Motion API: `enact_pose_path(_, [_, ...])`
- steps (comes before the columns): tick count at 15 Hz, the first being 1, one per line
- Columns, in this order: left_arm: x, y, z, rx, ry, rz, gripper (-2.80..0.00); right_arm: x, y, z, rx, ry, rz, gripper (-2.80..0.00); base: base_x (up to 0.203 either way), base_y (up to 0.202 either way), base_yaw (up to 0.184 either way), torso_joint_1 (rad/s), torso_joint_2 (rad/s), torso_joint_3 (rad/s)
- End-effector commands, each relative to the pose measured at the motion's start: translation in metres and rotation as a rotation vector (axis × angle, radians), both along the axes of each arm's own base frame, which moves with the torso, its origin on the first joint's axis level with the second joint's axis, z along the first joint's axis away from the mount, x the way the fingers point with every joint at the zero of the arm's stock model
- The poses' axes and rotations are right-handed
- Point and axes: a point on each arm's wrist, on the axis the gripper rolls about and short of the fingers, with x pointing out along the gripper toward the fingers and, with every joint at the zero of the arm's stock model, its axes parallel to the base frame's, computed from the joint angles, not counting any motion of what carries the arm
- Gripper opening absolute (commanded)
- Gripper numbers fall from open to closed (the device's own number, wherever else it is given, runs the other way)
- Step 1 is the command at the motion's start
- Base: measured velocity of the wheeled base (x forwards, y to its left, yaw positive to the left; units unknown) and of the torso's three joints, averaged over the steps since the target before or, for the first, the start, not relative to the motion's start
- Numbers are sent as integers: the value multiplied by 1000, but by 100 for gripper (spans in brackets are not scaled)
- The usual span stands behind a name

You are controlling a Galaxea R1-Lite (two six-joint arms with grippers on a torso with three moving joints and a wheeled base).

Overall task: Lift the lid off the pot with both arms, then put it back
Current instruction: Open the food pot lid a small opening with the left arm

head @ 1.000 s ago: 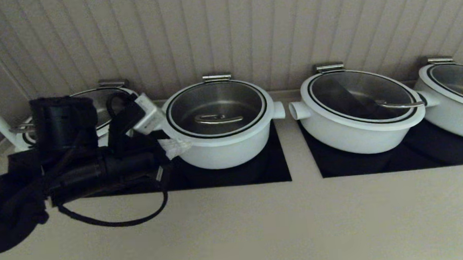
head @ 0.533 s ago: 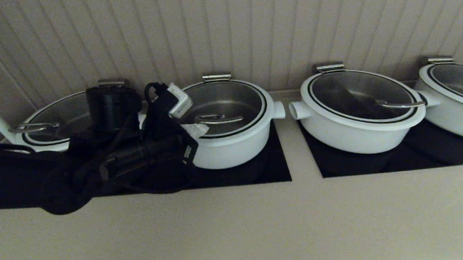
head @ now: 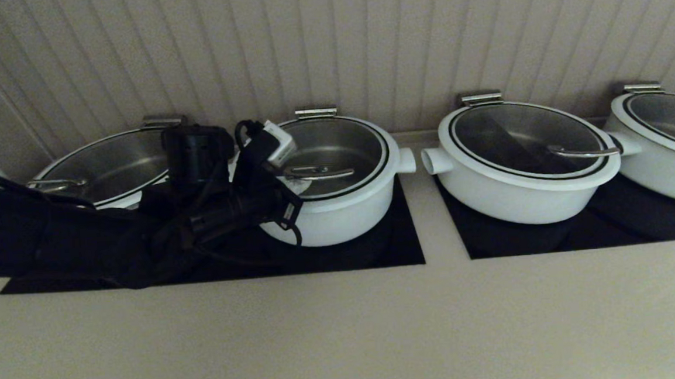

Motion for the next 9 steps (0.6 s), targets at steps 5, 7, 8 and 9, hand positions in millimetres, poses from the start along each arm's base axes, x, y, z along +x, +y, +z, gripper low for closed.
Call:
enact_pose_path(5, [19,-8,21,-35,-84,3,-280,0,0,0,-4,1,1,-280,0,0,0,0,0,0])
enact_pose_path(7, [23,-9,28,-43,-106,10,-280,0,0,0,-4,1,1,-280,0,0,0,0,0,0])
enact_pose_path(8, [23,-9,30,-45,-115,11,-280,0,0,0,-4,1,1,-280,0,0,0,0,0,0])
enact_pose_path(9, [24,-10,32,-49,-122,10,-280,0,0,0,-4,1,1,-280,0,0,0,0,0,0])
